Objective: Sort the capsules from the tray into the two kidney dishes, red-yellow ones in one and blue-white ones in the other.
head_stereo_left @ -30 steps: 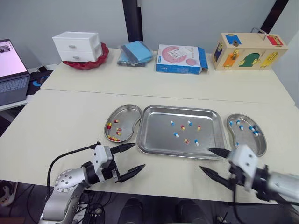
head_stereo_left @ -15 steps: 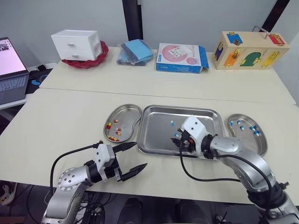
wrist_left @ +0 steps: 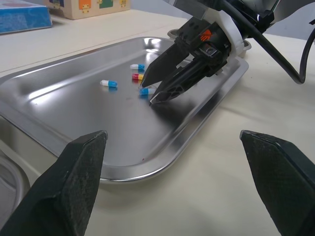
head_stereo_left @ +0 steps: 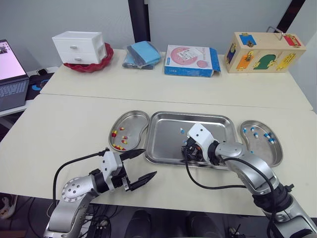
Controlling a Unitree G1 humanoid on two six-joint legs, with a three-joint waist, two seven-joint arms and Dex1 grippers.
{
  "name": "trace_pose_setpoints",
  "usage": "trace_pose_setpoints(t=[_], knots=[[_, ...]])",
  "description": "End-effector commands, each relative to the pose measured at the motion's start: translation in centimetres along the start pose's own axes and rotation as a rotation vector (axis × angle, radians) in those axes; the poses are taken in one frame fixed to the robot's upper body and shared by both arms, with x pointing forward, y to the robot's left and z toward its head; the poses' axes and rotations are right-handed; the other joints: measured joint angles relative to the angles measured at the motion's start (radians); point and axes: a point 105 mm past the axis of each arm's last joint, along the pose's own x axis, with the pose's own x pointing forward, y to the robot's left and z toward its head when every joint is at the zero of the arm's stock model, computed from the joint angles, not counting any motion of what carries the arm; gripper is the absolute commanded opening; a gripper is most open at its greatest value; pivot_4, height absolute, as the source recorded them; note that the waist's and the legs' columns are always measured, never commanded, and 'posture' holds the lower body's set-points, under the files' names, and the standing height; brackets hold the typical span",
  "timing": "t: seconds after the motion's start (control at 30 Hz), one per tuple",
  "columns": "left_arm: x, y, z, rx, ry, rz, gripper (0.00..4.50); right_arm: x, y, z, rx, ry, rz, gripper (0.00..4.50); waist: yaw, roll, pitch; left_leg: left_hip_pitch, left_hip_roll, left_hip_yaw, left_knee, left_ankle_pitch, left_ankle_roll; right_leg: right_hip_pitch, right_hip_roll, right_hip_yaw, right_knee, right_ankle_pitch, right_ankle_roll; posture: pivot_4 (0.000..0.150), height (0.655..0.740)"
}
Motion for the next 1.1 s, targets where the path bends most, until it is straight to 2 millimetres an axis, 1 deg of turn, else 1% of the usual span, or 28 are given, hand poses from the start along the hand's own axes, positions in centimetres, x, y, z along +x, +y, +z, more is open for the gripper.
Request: trace_pose_setpoints(t=[0.03, 0.2, 0.3, 0.4, 0.47, 0.57, 0.67, 0.8, 0.87, 1.03, 1.1], knots=[[0.4, -0.3, 1.2, 0.033, -0.028, -0.033, 4.50, -0.1, 0.1, 0.2, -0.018, -0.007, -0.004, 1.09, 0.000, 0.000, 0.000, 0.000, 0.000, 0.000, 0.000, 0.000, 0.000, 0.000, 0.000, 0.000, 0.000, 0.000, 0.000, 0.150, 0.7312], [0.4, -0.6, 1.4, 0.016, -0.028, -0.084, 4.50, -1.1, -0.3, 0.8, -0.017, -0.043, -0.026, 0.03, 0.000, 0.000, 0.000, 0.000, 0.000, 0.000, 0.000, 0.000, 0.000, 0.000, 0.000, 0.000, 0.001, 0.000, 0.000, 0.150, 0.7312], [0.4, -0.7, 1.6, 0.009, -0.043, -0.110, 4.50, -2.4, -0.8, 1.3, -0.014, -0.074, -0.062, 0.01, 0.001, 0.000, 0.000, -0.001, 0.000, 0.000, 0.000, 0.000, 0.000, -0.001, 0.000, 0.000, 0.001, 0.000, 0.000, 0.150, 0.7312], [0.5, -0.9, 2.2, 0.021, -0.091, -0.152, 4.50, -4.9, -1.4, 1.7, 0.002, -0.141, -0.125, 0.01, 0.004, 0.000, 0.000, -0.001, 0.000, 0.000, 0.000, 0.000, 0.000, -0.001, 0.000, 0.000, 0.001, 0.000, 0.000, 0.150, 0.7312], [0.5, -1.1, 2.6, 0.019, -0.122, -0.178, 4.50, -7.0, -2.1, 1.5, 0.036, -0.181, -0.182, 0.01, 0.005, 0.000, 0.000, -0.001, 0.000, 0.000, 0.000, 0.000, 0.000, -0.001, 0.000, 0.000, 0.001, 0.000, 0.000, 0.150, 0.7312], [0.5, -1.3, 3.1, 0.019, -0.154, -0.217, 4.50, -10.1, -3.9, 0.4, 0.131, -0.215, -0.312, 0.01, 0.004, 0.000, 0.000, -0.001, 0.000, 0.000, 0.000, 0.000, 0.000, -0.001, 0.000, 0.000, 0.001, 0.000, 0.000, 0.150, 0.7312], [0.7, -1.2, 3.3, 0.027, -0.169, -0.243, 4.50, -13.7, -6.2, -2.5, 0.230, -0.174, -0.490, 0.01, 0.004, 0.000, 0.000, -0.001, 0.000, 0.000, 0.000, 0.000, 0.000, -0.001, 0.000, 0.000, 0.001, 0.000, 0.000, 0.150, 0.7312], [1.1, -1.1, 3.6, 0.035, -0.192, -0.261, 4.50, -16.5, -8.1, -5.4, 0.334, -0.125, -0.642, 0.01, 0.003, 0.000, 0.000, -0.001, 0.000, 0.000, 0.000, 0.000, 0.000, -0.001, 0.000, 0.000, 0.001, 0.000, 0.000, 0.150, 0.7312], [1.4, -1.2, 3.9, 0.043, -0.212, -0.273, 4.50, -17.3, -8.9, -6.5, 0.378, -0.109, -0.694, 0.01, -0.001, 0.001, 0.000, 0.000, 0.000, 0.001, 0.000, 0.000, 0.000, -0.001, 0.001, 0.001, 0.002, 0.000, 0.000, 0.150, 0.7312], [2.0, -1.2, 4.7, 0.054, -0.249, -0.271, 4.50, -17.8, -9.9, -7.9, 0.451, -0.080, -0.772, 0.01, -0.005, 0.001, 0.000, 0.000, 0.000, 0.001, 0.000, 0.000, 0.000, -0.001, 0.001, 0.001, 0.002, 0.000, 0.000, 0.150, 0.7312], [2.1, -1.2, 4.8, 0.056, -0.256, -0.268, 4.50, -17.7, -10.0, -8.0, 0.473, -0.087, -0.780, 0.73, -0.005, 0.001, 0.000, 0.000, 0.000, 0.001, 0.000, 0.000, 0.000, -0.001, 0.001, 0.002, 0.002, 0.000, 0.000, 0.150, 0.7312]])
